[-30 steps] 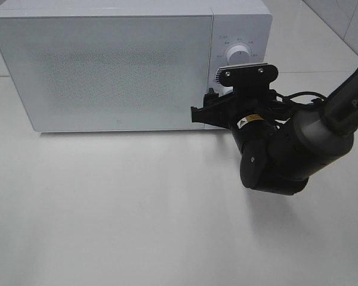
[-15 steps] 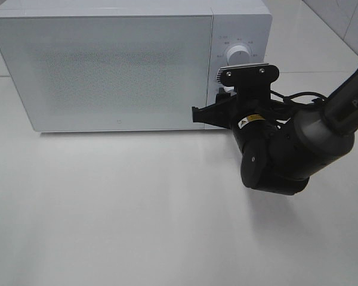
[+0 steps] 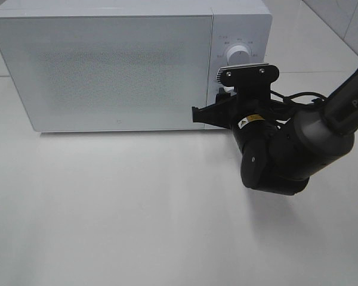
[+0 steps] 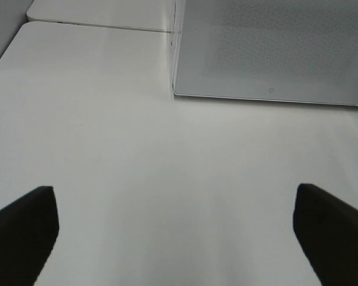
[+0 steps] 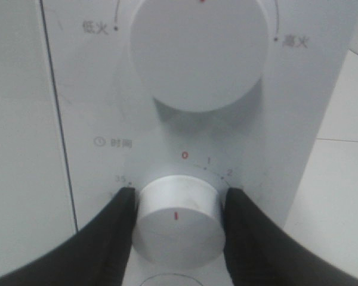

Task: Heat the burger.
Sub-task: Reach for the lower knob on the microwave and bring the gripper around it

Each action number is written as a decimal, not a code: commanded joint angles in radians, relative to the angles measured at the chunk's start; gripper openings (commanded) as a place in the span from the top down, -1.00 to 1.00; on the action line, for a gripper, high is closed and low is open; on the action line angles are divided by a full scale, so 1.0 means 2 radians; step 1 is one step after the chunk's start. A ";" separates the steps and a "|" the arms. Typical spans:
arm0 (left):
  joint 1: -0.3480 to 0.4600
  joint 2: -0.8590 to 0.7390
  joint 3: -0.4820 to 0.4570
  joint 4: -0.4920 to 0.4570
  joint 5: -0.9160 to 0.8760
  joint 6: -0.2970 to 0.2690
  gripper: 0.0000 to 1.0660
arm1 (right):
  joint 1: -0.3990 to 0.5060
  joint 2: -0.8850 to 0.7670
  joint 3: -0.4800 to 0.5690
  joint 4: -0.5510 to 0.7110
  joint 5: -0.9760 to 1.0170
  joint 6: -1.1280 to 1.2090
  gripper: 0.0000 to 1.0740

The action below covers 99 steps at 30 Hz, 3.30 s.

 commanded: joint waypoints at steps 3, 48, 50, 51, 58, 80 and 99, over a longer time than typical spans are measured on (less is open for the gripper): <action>0.001 -0.009 0.002 -0.004 -0.001 -0.003 -0.88 | -0.002 0.000 -0.009 -0.038 -0.027 0.037 0.96; 0.001 -0.009 0.002 -0.004 -0.001 -0.003 -0.88 | -0.002 0.000 -0.009 -0.104 -0.085 0.853 1.00; 0.001 -0.009 0.002 -0.004 -0.001 -0.003 -0.88 | -0.002 0.000 -0.009 -0.104 -0.087 0.888 1.00; 0.001 -0.009 0.002 -0.004 -0.001 -0.003 -0.88 | -0.002 0.000 -0.009 -0.104 -0.087 0.905 1.00; 0.001 -0.009 0.002 -0.004 -0.001 -0.003 -0.88 | -0.002 0.000 -0.009 -0.104 -0.098 0.958 1.00; 0.001 -0.009 0.002 -0.004 -0.001 -0.003 -0.88 | -0.002 0.000 -0.009 -0.084 -0.098 0.928 0.78; 0.001 -0.009 0.002 -0.004 -0.001 -0.003 -0.88 | -0.002 0.000 0.000 0.025 -0.060 0.868 -0.02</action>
